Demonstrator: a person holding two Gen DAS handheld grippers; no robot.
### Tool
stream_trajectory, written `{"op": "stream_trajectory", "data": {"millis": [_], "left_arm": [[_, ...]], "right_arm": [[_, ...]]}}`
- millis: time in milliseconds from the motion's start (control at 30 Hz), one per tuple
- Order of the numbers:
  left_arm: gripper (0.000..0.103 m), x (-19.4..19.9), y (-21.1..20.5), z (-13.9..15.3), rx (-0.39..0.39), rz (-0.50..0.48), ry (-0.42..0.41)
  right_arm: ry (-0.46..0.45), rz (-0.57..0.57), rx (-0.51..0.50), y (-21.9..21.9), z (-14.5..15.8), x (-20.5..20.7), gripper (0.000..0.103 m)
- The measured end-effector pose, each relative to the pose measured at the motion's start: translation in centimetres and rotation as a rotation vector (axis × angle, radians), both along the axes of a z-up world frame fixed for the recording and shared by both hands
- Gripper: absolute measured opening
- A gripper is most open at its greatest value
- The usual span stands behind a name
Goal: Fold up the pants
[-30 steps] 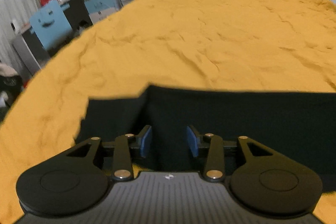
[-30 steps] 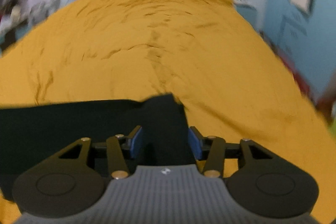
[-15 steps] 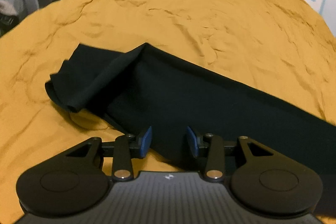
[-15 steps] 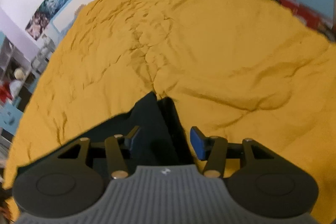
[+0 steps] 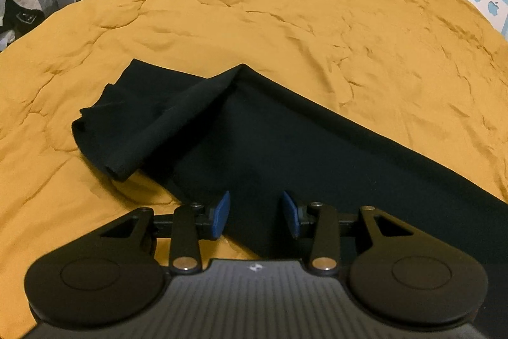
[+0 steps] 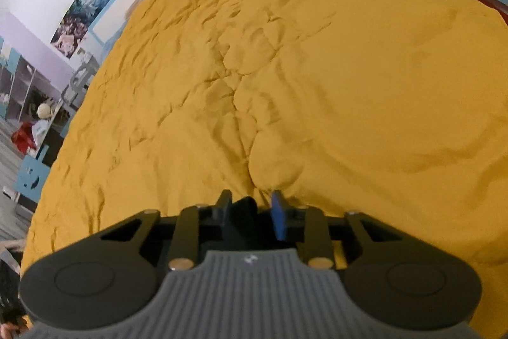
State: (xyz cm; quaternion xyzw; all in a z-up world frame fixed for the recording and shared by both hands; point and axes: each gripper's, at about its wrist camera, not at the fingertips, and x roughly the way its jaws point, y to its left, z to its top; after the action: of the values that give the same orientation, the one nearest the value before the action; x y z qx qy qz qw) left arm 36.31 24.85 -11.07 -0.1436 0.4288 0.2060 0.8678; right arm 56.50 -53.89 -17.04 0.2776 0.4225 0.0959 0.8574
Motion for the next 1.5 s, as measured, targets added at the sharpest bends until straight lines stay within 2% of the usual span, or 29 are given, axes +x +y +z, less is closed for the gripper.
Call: {"op": "stream_trajectory", "data": {"millis": [100, 133, 267, 333, 367, 467, 533, 633, 733, 767, 833, 900, 967, 1067, 1167, 1267, 1300, 1367, 1433, 1500], "left_arm": [[0.046, 0.1, 0.0, -0.1, -0.004, 0.001, -0.009], [0.046, 0.1, 0.0, -0.2, -0.007, 0.002, -0.012], [0.046, 0.0, -0.1, -0.3, -0.008, 0.007, -0.014], [0.046, 0.0, -0.2, -0.3, -0.008, 0.007, -0.012], [0.046, -0.1, -0.2, -0.3, -0.007, 0.005, -0.012], [0.045, -0.1, 0.1, -0.1, -0.015, 0.007, -0.020], [0.044, -0.3, 0.3, 0.0, -0.023, 0.016, -0.031], [0.043, -0.4, 0.3, -0.1, -0.020, 0.015, -0.031], [0.043, -0.7, 0.0, 0.2, -0.009, 0.009, -0.034], [0.043, -0.9, 0.0, 0.4, -0.003, 0.003, -0.040], [0.043, -1.3, 0.0, 1.0, 0.006, -0.003, -0.058], [0.043, -1.8, 0.0, 1.7, -0.002, -0.009, -0.082], [0.043, -2.2, 0.0, 2.1, -0.013, -0.011, -0.099], [0.043, -2.6, -0.3, 2.5, -0.020, -0.020, -0.106], [0.043, -2.9, -0.7, 2.8, -0.031, -0.029, -0.102], [0.043, -3.6, -0.9, 3.6, -0.033, -0.035, -0.101], [0.043, -3.8, -0.8, 3.8, -0.033, -0.042, -0.097], [0.043, -4.2, -0.5, 4.3, -0.024, -0.045, -0.081], [0.043, -4.7, -0.1, 4.8, -0.035, -0.044, -0.080], [0.043, -5.4, 0.4, 5.3, -0.057, -0.037, -0.093]], "right_arm": [[-0.019, 0.018, -0.030, 0.2, 0.4, -0.5, 0.004], [-0.019, 0.022, -0.033, 0.2, 0.5, -0.4, 0.009], [0.028, 0.008, 0.005, 0.1, -0.4, 0.4, 0.015], [0.026, 0.014, 0.009, 0.7, -0.6, 0.4, 0.012], [0.009, 0.013, -0.017, 1.0, -0.4, 0.1, 0.000], [-0.084, -0.006, -0.086, 1.4, 1.5, -1.0, 0.000], [-0.110, -0.018, -0.146, 1.5, 2.4, -1.3, 0.000], [-0.080, -0.015, -0.206, 2.2, 1.8, -0.6, 0.000], [-0.011, -0.016, -0.267, 2.9, 0.5, -0.1, 0.000], [-0.012, -0.043, -0.292, 2.8, 0.7, -0.4, 0.000], [-0.030, -0.064, -0.276, 2.0, 1.7, -1.6, 0.002], [-0.064, -0.038, -0.242, 1.6, 3.5, -3.7, 0.002], [-0.088, -0.004, -0.251, 2.0, 5.0, -6.1, 0.004], [-0.136, 0.061, -0.235, 2.9, 6.1, -9.6, 0.005], [-0.130, 0.167, -0.370, 5.4, 5.1, -11.7, 0.005], [-0.088, 0.264, -0.582, 7.1, 2.0, -13.2, 0.008], [-0.070, 0.285, -0.624, 7.1, 1.0, -13.5, 0.008], [-0.050, 0.273, -0.632, 6.3, 0.2, -13.8, 0.008], [-0.034, 0.231, -0.600, 5.8, 1.3, -13.5, 0.008], [-0.075, 0.219, -0.585, 6.1, 3.4, -13.8, 0.014]]}}
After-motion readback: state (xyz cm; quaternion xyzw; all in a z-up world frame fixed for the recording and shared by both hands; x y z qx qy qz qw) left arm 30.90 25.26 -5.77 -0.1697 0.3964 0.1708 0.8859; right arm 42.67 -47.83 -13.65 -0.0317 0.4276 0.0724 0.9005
